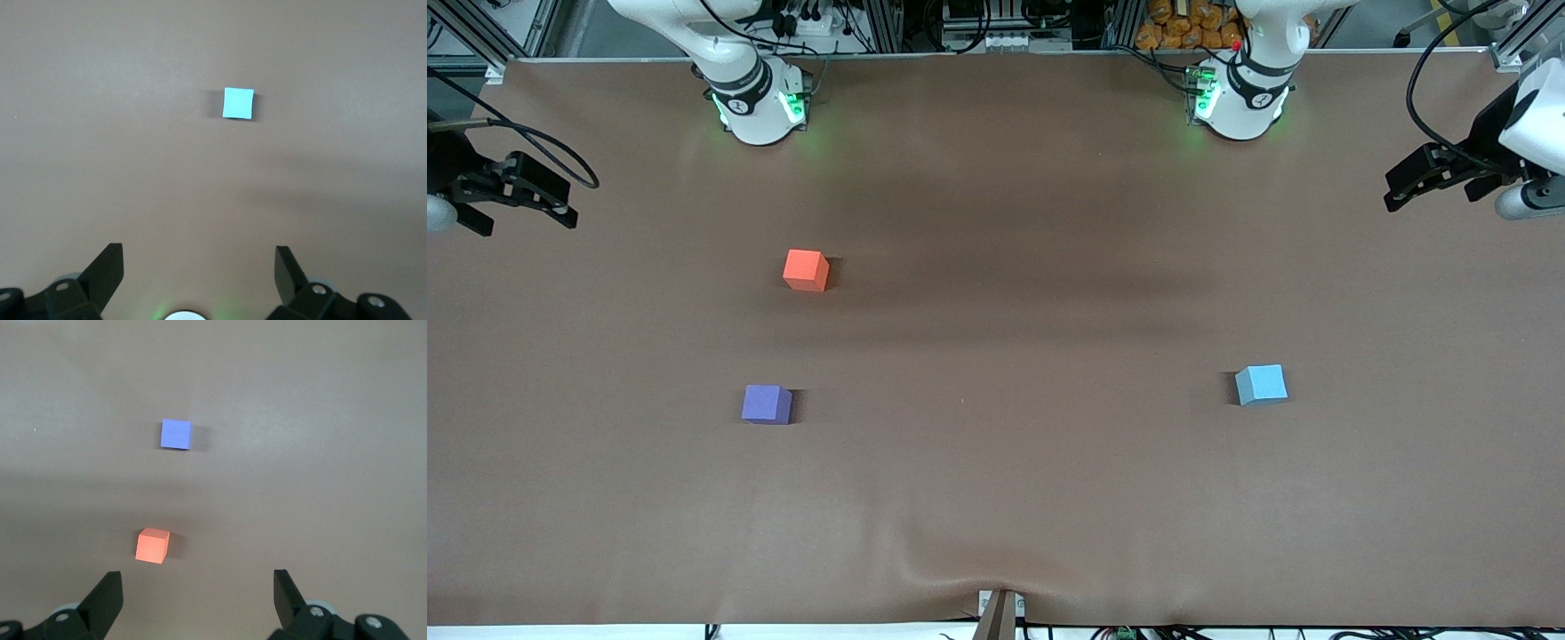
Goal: Place blue block between orange and purple blocks
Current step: 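Reach the open left gripper down over the light-blue block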
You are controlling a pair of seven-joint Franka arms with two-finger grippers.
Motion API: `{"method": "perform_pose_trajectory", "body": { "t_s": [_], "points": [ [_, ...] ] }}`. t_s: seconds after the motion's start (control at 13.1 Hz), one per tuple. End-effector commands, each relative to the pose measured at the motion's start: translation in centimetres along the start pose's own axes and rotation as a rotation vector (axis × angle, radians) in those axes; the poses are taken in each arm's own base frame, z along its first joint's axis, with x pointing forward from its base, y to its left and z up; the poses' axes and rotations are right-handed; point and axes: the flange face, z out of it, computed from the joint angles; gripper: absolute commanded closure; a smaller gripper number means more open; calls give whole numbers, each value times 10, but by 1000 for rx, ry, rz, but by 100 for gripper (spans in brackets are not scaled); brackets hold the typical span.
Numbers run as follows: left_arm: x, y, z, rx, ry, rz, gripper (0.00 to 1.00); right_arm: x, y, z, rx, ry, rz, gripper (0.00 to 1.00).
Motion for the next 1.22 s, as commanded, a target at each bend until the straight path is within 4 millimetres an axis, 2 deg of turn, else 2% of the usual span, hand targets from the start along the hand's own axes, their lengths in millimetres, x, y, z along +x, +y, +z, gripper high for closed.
{"method": "perform_pose_trajectory", "body": {
  "t_s": [0.0, 0.31, 0.46, 0.92, 1.15],
  "points": [
    [6, 1, 24, -12, 18, 13, 0, -6, 5, -7, 2, 2, -1, 0],
    [14, -1, 55, -16, 31, 6, 0, -6, 8, -7, 3, 3, 4, 0],
    [20, -2, 79, -14, 48, 4, 0, -6, 9, -7, 5, 3, 7, 0],
    [74, -19, 185, -61, 21, -32, 0, -6, 15, -6, 5, 1, 17, 0],
    [98, -15, 236, -90, 35, -32, 0, -6, 16, -6, 5, 1, 20, 0]
  ]
}}
